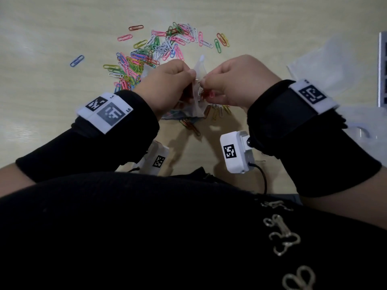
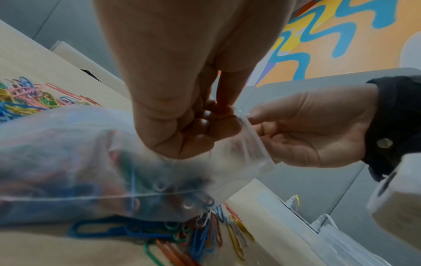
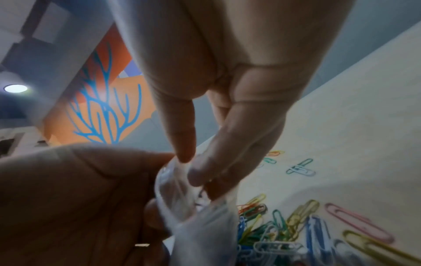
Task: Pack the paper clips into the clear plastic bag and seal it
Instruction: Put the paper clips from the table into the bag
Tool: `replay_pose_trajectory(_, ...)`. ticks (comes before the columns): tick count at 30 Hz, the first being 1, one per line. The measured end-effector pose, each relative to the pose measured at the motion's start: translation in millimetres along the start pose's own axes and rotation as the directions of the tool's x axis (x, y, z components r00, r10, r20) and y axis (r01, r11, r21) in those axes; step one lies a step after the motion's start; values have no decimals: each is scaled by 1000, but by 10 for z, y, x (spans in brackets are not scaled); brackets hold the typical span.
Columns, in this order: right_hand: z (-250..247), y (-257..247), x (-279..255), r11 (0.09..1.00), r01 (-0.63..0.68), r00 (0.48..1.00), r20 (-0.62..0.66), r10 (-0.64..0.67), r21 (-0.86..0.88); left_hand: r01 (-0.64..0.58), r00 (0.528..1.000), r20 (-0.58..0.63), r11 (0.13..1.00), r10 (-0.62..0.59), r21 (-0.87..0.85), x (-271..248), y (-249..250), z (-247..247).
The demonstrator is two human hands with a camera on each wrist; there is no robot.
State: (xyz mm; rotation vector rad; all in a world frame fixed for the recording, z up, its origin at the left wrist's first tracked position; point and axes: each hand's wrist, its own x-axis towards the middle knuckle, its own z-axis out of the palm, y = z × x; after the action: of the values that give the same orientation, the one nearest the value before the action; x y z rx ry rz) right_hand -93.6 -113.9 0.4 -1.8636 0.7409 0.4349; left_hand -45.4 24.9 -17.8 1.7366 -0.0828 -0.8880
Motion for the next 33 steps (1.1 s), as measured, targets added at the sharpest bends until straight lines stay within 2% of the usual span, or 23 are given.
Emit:
replay_pose_trajectory(4,-11,-63,-29,999,42,999,2,-42,-27,2,1000,-15,1000,-3,-21,6,-8,-32)
replay_pose_trajectory(7,-33,-63,-64,991,62,992,-113,-48,122,3,999,-46,1000,-4,-25,-8,14,-33)
replay_pose_trajectory(8,-43,-25,-37,994,93,978,-195,-80,59,-14,997,-73,1000,12,-23,-17,25,-36)
replay_pose_trajectory(10,-56,78,43,964,108,948,-267,-173,-242,-73,985,-155,997,75,18,-31,45,-75)
replay_pose_trajectory(12,-17,199,105,855,104,958,-181,-225,-509,-123,966,-228,992,125,23,-33,63,-135)
replay_pose_trajectory(14,85,303,149,769,215,967,18,-256,-602,-160,949,-275,987,156,7,-28,82,-190)
replay_pose_trajectory(17,260,398,162,618,436,898,278,-340,-654,-180,921,-344,983,184,44,-29,122,-250)
replay_pose_trajectory(19,334,453,181,476,472,877,339,-341,-742,-186,912,-359,980,197,65,-37,129,-282)
replay_pose_trajectory(21,395,485,163,426,464,870,309,-385,-776,-230,899,-370,972,233,54,-57,139,-288)
replay_pose_trajectory(24,383,497,154,436,464,841,229,-491,-771,-262,891,-376,964,256,34,-76,148,-287)
replay_pose_trajectory(27,276,473,176,483,400,876,170,-451,-779,-241,907,-354,970,227,4,-90,160,-233)
replay_pose_trajectory(30,153,408,187,582,298,918,58,-393,-756,-203,948,-272,973,165,-115,-81,149,-175)
replay_pose_trajectory(33,13,315,173,724,201,944,-67,-323,-660,-172,973,-173,981,155,-90,-55,104,-117)
